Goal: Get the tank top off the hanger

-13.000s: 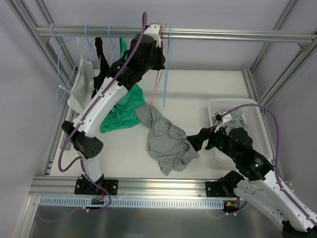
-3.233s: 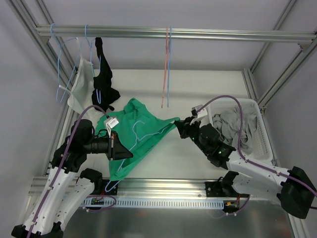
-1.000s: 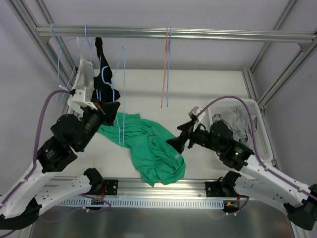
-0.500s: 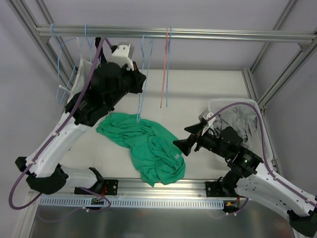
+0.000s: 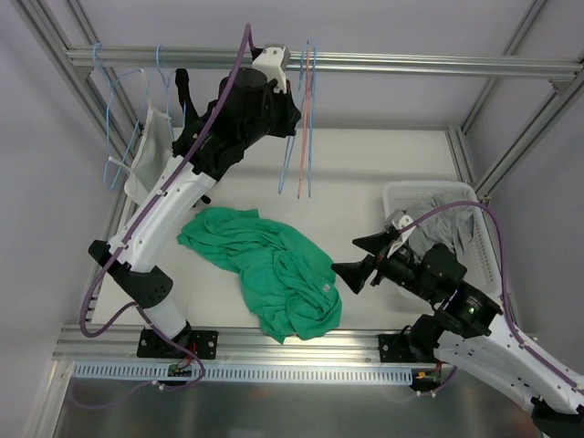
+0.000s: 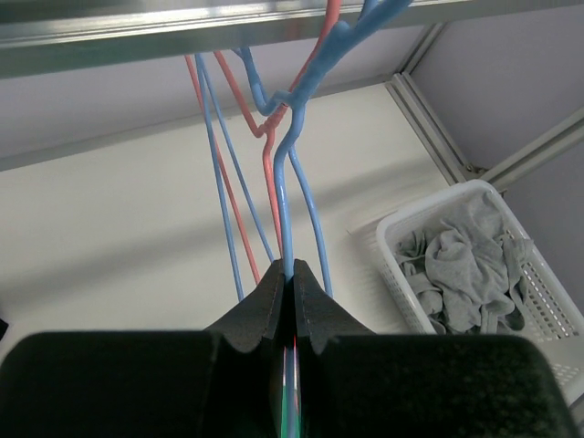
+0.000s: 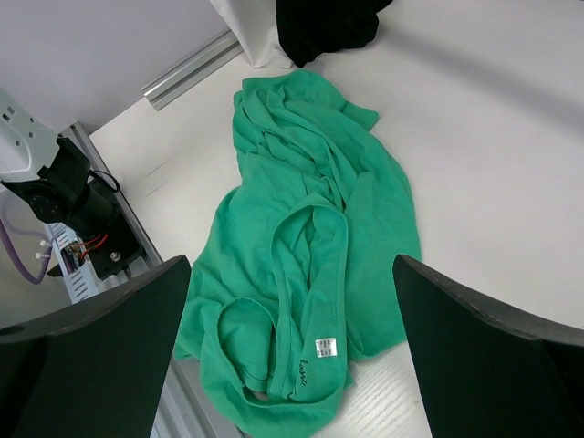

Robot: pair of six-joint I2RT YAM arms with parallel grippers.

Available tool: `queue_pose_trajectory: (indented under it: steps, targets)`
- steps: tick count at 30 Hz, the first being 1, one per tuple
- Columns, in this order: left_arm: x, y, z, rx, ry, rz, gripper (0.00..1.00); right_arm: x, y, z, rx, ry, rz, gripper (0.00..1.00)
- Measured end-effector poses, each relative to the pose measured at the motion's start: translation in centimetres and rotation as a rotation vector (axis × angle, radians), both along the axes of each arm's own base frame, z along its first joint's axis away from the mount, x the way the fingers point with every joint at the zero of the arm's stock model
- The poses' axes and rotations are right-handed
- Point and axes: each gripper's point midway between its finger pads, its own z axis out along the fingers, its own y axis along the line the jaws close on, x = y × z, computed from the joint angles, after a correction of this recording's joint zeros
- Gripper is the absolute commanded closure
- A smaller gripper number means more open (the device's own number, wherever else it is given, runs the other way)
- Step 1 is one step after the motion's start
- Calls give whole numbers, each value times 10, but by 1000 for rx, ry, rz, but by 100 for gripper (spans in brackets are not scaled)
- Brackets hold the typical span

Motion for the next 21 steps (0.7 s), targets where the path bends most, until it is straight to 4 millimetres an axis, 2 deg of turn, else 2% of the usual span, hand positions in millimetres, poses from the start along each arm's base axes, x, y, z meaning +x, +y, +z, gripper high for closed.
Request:
queue_pose_trajectory:
  steps: [9,17,21]
  targets:
    - [21,10,-16,-10,49,34,100,-1,-1,-8,-21,18,0,1]
    - [19,6,-16,-31,64,19,100,1,1,-12,-36,34,0,1]
    - [19,2,-26,-32,88,8,100,1,1,-13,-36,34,0,0]
